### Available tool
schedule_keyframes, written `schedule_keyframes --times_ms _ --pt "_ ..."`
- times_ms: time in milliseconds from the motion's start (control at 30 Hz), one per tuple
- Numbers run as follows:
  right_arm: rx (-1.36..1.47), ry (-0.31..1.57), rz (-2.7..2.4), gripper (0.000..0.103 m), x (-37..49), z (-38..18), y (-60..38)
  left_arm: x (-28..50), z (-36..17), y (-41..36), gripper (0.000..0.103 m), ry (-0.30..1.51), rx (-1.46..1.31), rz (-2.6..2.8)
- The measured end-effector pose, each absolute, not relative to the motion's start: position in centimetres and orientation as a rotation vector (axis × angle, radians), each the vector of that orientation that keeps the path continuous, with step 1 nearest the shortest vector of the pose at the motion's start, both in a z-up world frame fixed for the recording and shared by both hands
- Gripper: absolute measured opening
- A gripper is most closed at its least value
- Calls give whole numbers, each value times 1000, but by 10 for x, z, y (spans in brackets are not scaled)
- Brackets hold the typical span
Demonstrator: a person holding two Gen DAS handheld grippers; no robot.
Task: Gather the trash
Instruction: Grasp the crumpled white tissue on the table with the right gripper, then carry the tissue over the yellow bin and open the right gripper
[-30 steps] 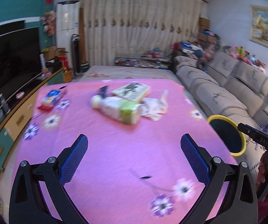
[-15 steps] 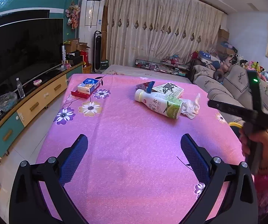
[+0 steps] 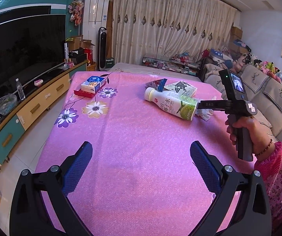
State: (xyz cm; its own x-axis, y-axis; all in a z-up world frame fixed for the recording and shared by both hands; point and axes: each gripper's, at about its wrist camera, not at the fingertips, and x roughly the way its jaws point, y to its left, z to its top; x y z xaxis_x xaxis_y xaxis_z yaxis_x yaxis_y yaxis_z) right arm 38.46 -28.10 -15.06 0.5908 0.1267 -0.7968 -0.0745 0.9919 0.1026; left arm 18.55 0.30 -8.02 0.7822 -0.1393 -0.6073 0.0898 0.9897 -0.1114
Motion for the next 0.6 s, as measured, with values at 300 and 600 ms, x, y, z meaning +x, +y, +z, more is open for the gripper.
schedule_keyframes --times_ms 300,600 --pt "69 930 123 8 378 -151 -289 187 -81 1 98 672 -81 -125" --pt "158 829 150 7 324 -108 -327 188 -79 -11 98 673 -60 -146"
